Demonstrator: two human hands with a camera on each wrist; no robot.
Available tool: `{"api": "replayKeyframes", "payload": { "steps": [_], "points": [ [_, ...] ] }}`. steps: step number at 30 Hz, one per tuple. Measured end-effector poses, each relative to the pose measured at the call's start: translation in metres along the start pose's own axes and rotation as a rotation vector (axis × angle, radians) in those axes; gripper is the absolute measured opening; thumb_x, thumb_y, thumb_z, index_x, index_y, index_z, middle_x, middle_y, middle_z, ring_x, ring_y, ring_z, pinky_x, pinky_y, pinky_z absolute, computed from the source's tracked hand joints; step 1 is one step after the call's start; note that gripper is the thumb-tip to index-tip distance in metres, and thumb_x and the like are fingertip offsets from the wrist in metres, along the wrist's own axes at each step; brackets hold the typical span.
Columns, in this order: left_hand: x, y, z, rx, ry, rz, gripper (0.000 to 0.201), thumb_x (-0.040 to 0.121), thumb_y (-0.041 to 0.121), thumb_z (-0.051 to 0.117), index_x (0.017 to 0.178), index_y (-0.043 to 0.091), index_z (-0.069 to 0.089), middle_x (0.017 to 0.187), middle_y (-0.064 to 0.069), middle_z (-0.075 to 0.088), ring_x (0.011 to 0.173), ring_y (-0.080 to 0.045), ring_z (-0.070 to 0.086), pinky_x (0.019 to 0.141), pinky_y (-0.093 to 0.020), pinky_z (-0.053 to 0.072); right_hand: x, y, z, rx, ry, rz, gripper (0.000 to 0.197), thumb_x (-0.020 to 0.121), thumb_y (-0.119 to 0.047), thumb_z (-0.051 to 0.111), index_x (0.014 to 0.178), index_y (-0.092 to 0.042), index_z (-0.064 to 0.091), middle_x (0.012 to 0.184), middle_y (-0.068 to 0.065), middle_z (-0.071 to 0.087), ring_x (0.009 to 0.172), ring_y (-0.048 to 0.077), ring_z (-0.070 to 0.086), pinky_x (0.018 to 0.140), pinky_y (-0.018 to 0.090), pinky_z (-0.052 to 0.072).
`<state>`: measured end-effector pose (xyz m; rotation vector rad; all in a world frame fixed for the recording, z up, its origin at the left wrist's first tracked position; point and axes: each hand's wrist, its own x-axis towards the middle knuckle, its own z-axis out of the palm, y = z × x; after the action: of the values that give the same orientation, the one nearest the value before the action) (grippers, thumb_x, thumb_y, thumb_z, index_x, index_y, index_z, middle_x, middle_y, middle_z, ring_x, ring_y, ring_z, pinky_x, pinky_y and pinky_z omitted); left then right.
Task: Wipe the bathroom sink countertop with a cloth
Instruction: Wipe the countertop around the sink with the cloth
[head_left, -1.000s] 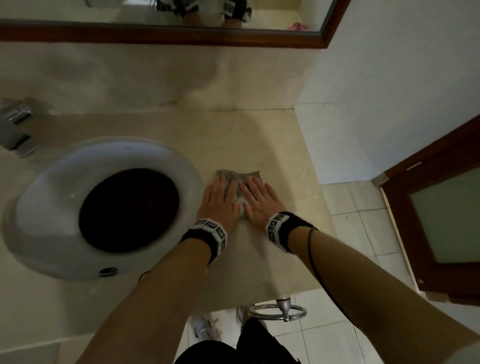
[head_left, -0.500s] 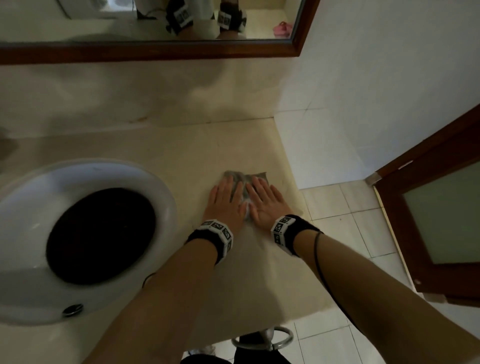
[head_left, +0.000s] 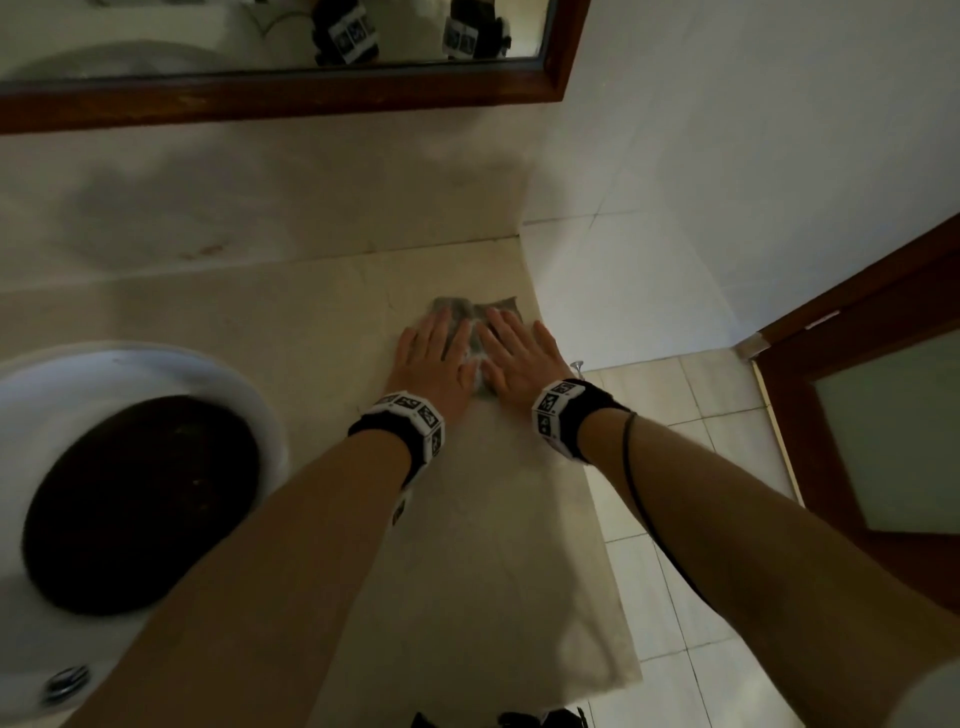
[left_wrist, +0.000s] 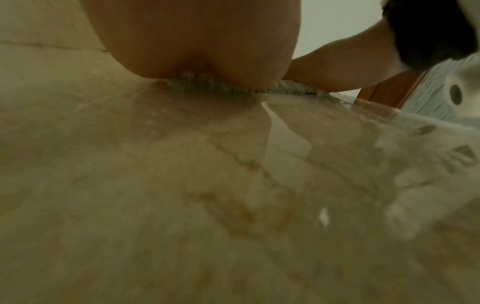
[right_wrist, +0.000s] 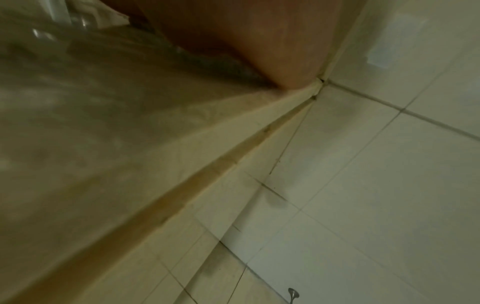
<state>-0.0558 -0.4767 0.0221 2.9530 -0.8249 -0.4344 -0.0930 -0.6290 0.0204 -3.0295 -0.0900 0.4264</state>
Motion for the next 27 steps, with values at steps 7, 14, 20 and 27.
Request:
{"api": "replayKeyframes", "payload": {
  "steps": [7, 14, 20, 27],
  "points": [
    [-0.021, 0.009, 0.007, -0.045, -0.019, -0.027, 0.058, 0.101, 0.043, 0.015, 0.153, 0.022, -0.001, 0.161, -0.002, -0.01, 0.148, -0.018, -0.009, 0.118, -0.041, -0.007, -0.02, -0.007, 0.016, 0.073, -0.007, 0.116, 0.057, 0.1, -0.048, 0.013, 0.153, -0.028, 0.006, 0.162, -0.003, -0.003, 0.149, 0.016, -0.005, 0.117, 0.047, -0.003],
    [-0.073, 0.019, 0.026, -0.038, -0.038, 0.021, 0.06, 0.101, 0.043, 0.017, 0.153, 0.022, -0.004, 0.161, -0.001, -0.013, 0.148, -0.017, -0.009, 0.118, -0.042, -0.004, -0.083, -0.033, 0.034, 0.11, 0.001, 0.177, 0.085, 0.076, -0.056, -0.016, 0.153, -0.027, 0.005, 0.162, 0.0, -0.007, 0.149, 0.018, -0.007, 0.116, 0.044, -0.008],
    [-0.101, 0.029, 0.037, 0.031, -0.019, 0.118, 0.062, 0.102, 0.044, 0.02, 0.153, 0.02, -0.004, 0.161, -0.005, -0.011, 0.148, -0.021, -0.008, 0.117, -0.044, -0.005, -0.124, -0.047, 0.042, 0.12, -0.032, 0.273, 0.085, 0.075, -0.055, -0.017, 0.153, -0.026, -0.001, 0.161, 0.002, -0.012, 0.148, 0.018, -0.011, 0.117, 0.042, -0.006],
    [-0.089, 0.021, 0.033, 0.012, -0.006, 0.168, 0.054, 0.103, 0.039, 0.014, 0.153, 0.027, -0.003, 0.161, 0.003, -0.01, 0.148, -0.014, -0.007, 0.118, -0.041, -0.001, -0.124, -0.044, 0.04, 0.169, -0.037, 0.321, 0.054, 0.102, -0.045, 0.015, 0.153, -0.032, 0.0, 0.161, -0.006, -0.012, 0.148, 0.012, -0.011, 0.117, 0.044, -0.009]
  ]
}}
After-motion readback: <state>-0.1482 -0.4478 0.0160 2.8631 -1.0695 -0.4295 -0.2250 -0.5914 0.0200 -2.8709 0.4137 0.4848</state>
